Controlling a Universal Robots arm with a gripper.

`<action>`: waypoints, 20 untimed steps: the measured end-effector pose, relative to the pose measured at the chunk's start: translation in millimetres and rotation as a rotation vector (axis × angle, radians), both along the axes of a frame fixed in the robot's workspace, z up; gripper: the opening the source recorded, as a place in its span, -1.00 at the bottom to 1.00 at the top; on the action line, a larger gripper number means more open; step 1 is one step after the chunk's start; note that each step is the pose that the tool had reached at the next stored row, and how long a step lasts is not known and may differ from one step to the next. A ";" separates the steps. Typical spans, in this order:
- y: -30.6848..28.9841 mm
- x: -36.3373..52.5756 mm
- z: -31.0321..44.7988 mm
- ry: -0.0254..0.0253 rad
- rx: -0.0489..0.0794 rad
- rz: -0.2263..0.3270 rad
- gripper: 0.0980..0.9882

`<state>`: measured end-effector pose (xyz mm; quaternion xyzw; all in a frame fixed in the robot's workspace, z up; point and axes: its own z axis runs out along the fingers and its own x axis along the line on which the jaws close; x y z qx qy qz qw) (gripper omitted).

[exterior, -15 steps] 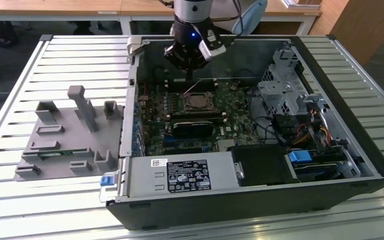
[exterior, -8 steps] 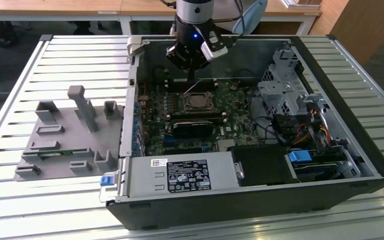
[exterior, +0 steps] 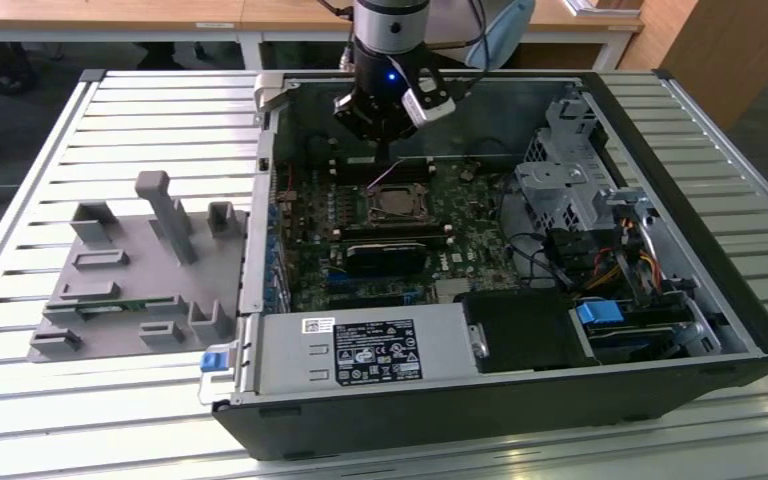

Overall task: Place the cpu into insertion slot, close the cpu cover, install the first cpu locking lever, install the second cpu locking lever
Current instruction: 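Install the first cpu locking lever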

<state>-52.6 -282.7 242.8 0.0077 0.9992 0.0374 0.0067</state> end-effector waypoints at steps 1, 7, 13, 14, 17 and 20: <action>0.0 0.7 -0.3 0.0001 0.000 0.000 -0.98; 0.0 7.1 -2.3 0.0001 0.000 0.000 -0.98; -0.1 9.2 -6.1 0.0000 0.000 0.000 -0.98; -0.1 9.4 -6.7 0.0000 -0.001 0.000 -0.98; -0.1 10.4 -8.9 0.0000 -0.001 0.000 -0.98; -0.1 12.5 -11.1 0.0002 -0.002 0.000 -0.98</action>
